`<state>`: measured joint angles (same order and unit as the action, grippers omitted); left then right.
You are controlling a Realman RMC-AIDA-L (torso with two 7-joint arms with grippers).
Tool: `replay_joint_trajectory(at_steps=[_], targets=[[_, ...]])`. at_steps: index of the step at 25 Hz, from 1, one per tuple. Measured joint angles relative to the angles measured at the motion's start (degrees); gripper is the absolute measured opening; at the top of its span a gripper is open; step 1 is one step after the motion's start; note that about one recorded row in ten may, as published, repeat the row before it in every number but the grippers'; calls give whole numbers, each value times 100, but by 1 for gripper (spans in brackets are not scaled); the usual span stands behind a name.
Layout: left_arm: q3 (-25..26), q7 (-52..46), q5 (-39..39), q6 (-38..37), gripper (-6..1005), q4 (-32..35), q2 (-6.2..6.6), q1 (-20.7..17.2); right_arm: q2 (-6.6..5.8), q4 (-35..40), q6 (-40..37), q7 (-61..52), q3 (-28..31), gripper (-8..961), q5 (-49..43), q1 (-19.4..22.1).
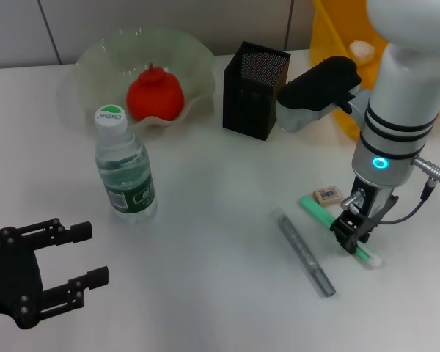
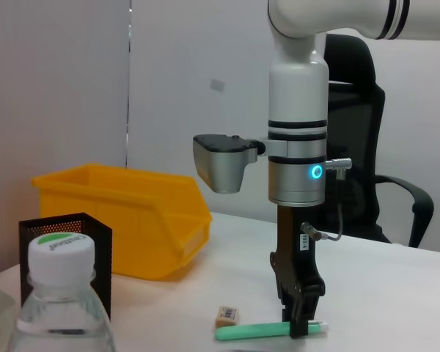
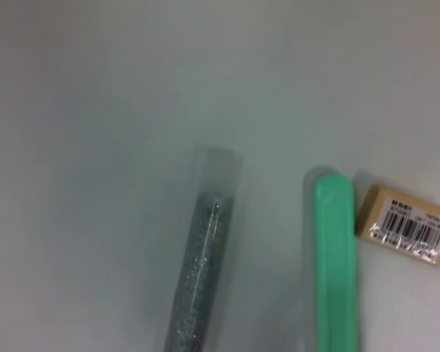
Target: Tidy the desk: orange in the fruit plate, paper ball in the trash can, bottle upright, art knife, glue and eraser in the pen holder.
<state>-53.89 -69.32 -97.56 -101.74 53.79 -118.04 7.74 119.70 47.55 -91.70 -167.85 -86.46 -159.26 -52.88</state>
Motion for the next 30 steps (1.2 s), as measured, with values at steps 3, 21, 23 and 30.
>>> replay_joint_trajectory(at_steps=[3,21,23,30], targets=[[13,1,0,-1,580,9,0,0,0,1,-2,1,-20,198,0,3],[10,-39,0,-20,571,61,-10,45,-51,1738,-1266,1241,1057,174,62,378],[-7,-14,0,-5,570,43,-16,67,-63,1732,-1461,1554,1482,175,203,327],[-39,17,0,46,566,-13,-41,174,-304,1335,-2073,2294,3121,178,1224,194]])
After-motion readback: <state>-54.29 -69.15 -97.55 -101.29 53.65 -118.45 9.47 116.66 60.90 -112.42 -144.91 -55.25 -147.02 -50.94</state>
